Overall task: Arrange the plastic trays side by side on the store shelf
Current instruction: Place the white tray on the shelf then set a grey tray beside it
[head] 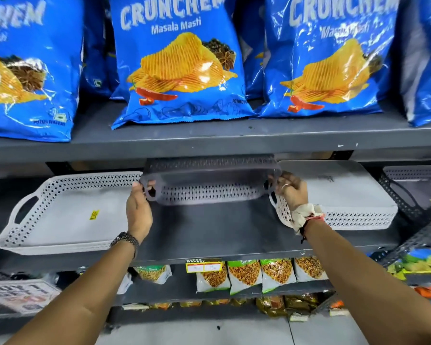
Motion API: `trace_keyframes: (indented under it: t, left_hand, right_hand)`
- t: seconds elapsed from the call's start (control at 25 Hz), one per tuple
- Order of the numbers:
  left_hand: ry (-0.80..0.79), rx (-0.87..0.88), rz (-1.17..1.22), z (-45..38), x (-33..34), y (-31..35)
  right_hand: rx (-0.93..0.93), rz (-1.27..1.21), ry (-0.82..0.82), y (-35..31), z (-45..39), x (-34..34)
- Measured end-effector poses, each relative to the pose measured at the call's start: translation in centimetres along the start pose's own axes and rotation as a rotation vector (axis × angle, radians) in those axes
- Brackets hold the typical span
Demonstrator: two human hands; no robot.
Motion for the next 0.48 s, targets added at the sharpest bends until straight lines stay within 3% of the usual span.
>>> trace_keyframes:
  t: [0.16,0.48]
  left_hand:
    - [0.004,0.231,-0.196,-1.2,0.2,-0.6]
    - [-0.116,0.245,-0.328,-3.2,1.2,-3.9]
  right_hand:
    - [-0.083,0.177,-0.074,-0.2,-0.5,-0.5]
    - [-0.120,0.423,-0.054,3.9,-1.7,0.1]
Point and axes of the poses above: each hand's wrist, its own z-axis away from the middle knuckle, its own x-axis out of the palm, y = z × x, the point moved 1 cm from there along -z, towards the middle knuckle, and after that the axes turned 10 degrees about -z, right-handed, at the moved point
